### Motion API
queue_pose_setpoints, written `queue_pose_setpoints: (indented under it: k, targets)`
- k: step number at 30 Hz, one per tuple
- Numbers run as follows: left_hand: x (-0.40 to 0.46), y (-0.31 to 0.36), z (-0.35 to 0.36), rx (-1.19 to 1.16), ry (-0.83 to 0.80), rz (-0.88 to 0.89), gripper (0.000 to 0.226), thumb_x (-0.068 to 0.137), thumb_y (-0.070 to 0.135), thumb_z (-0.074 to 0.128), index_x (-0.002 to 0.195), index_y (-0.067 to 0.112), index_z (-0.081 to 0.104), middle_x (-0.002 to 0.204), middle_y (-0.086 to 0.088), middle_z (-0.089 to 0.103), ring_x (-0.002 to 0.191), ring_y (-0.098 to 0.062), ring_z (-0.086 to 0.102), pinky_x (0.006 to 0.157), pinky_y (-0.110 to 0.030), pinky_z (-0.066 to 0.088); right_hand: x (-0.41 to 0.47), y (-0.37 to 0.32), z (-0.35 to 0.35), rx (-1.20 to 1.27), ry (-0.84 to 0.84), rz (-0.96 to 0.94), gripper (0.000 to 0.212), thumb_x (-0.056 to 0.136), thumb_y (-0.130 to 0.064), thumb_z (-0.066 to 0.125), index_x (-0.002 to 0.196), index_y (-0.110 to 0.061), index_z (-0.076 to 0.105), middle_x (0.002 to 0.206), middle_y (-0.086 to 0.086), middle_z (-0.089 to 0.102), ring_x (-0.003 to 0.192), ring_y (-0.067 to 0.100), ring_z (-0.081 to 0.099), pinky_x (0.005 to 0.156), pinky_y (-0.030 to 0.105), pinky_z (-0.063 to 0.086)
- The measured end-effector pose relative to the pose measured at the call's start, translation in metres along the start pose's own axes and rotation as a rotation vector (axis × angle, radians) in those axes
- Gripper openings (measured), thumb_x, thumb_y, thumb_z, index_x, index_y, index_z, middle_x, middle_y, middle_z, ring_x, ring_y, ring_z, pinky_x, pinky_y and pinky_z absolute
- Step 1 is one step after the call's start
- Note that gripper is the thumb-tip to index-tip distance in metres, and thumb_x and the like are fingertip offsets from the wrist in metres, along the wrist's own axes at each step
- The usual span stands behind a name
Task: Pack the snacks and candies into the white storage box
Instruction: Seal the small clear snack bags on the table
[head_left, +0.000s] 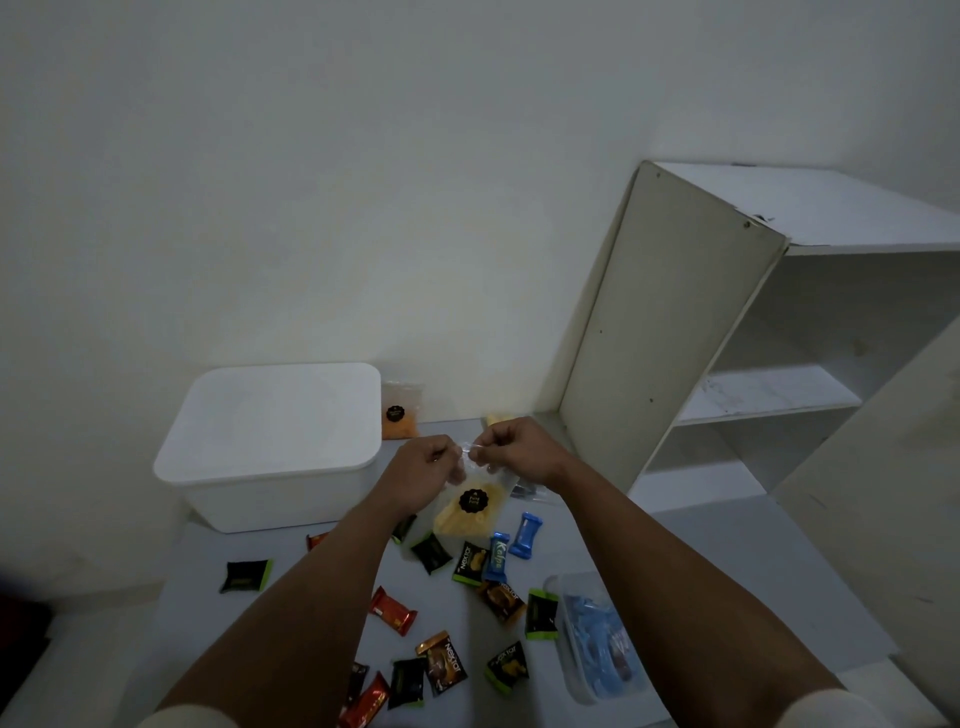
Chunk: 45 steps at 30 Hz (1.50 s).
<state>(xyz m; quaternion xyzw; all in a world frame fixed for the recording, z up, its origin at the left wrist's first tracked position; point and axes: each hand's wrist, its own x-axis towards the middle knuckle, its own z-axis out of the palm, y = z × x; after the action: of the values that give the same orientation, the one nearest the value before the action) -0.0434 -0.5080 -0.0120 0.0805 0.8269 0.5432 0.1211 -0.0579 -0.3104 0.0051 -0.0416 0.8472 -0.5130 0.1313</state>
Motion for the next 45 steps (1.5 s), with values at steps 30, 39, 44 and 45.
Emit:
queue_pose_setpoints:
  k: [30,39,44,45]
  targets:
    - [0.0,-0.003,-0.003,0.011,-0.047,-0.044,0.024,0.101,0.024,0.051,0.087,0.009,0.064,0.084,-0.001,0.078,0.085,-0.019,0.073,0.079,-0.036,0.054,-0.005,0.009,0.007,0.038,-0.019,0.06,0.018,0.088,-0.019,0.075,0.093,-0.002,0.074,0.081,0.007,0.074,0.073,0.012,0.069,0.074,0.034,0.055]
    - [-0.003,-0.001,-0.003,0.014,-0.079,-0.026,0.021,0.101,0.014,0.051,0.087,0.007,0.064,0.086,-0.007,0.077,0.065,-0.005,0.067,0.067,-0.024,0.051,-0.012,0.01,0.013,0.088,0.0,0.087,0.015,0.088,-0.017,0.075,0.093,-0.003,0.077,0.078,0.005,0.075,0.069,0.009,0.069,0.065,0.028,0.051]
    - [-0.004,-0.004,-0.003,-0.046,-0.029,-0.064,0.019,0.098,0.013,0.051,0.086,0.008,0.065,0.084,-0.007,0.077,0.07,-0.011,0.068,0.071,-0.029,0.052,-0.017,0.015,0.011,0.161,0.005,0.145,0.018,0.089,-0.021,0.073,0.097,-0.004,0.074,0.093,0.015,0.077,0.076,0.012,0.07,0.073,0.034,0.051]
    - [-0.005,-0.005,-0.002,-0.068,-0.021,-0.074,0.019,0.097,0.012,0.052,0.086,0.007,0.066,0.082,-0.007,0.078,0.07,-0.013,0.068,0.07,-0.03,0.052,-0.017,0.015,0.011,0.172,-0.004,0.154,0.018,0.089,-0.021,0.073,0.098,-0.005,0.074,0.092,0.014,0.077,0.075,0.012,0.07,0.074,0.034,0.052]
